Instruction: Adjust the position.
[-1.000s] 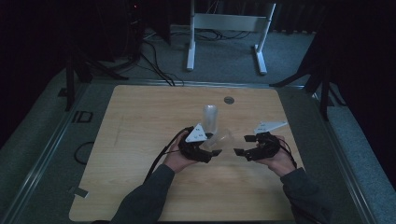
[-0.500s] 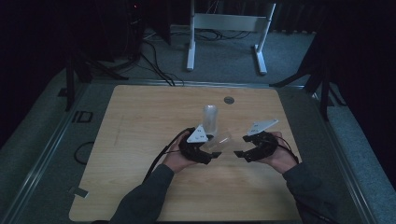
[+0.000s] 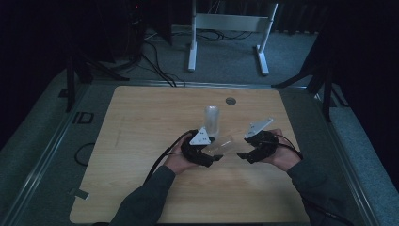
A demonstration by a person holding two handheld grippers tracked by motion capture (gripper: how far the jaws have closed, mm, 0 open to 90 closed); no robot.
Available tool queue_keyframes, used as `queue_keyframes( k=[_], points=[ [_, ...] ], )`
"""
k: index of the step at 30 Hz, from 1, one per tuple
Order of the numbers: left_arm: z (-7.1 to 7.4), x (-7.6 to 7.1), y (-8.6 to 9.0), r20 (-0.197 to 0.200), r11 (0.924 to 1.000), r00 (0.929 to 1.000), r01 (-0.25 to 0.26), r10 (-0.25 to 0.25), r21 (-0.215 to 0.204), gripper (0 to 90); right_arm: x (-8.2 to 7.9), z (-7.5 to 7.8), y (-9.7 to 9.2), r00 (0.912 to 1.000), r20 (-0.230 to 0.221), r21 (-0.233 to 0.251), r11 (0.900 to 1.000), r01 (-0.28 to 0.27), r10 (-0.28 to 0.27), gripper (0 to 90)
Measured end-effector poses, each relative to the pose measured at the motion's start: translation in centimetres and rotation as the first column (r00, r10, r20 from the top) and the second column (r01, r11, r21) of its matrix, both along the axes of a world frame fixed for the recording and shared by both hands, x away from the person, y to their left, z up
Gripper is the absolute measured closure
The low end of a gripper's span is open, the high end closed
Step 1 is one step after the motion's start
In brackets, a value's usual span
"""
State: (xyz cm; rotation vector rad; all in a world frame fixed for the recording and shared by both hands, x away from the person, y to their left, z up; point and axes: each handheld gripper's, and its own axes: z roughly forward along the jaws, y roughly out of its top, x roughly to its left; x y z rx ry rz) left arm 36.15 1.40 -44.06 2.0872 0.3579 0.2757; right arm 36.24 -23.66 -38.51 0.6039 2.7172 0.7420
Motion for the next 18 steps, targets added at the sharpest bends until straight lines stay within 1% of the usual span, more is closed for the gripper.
queue_keyframes(
  k=[3,4,8,14,18],
  points=[
    [-0.1,0.0,-0.1,-0.002,1.0,1.0,0.005,-0.005,0.008,29.6,0.1,0.0,0.2,1.0,0.0,-0.02,0.9998,-0.009,0.009,32.4],
    [-0.1,0.0,-0.1,-0.003,0.9999,1.0,0.007,-0.007,0.012,29.6,0.2,0.1,0.5,0.9998,0.0,-0.05,0.9985,-0.022,0.022,32.8],
    [-0.3,0.0,-0.1,-0.01,0.9995,0.9998,0.018,-0.017,0.028,29.6,0.3,0.3,0.9,0.9989,-0.002,-0.094,0.9945,-0.046,0.046,33.3],
    [-0.6,0.0,-0.3,-0.029,0.9978,0.9988,0.041,-0.039,0.053,29.5,0.3,0.8,1.5,0.9965,-0.014,-0.151,0.985,-0.083,0.082,34.2],
    [-0.7,0.0,-0.4,-0.028,0.9969,0.9986,0.046,-0.044,0.064,29.5,0.3,1.0,1.8,0.9946,-0.022,-0.183,0.9777,-0.104,0.101,34.2]
  ],
)
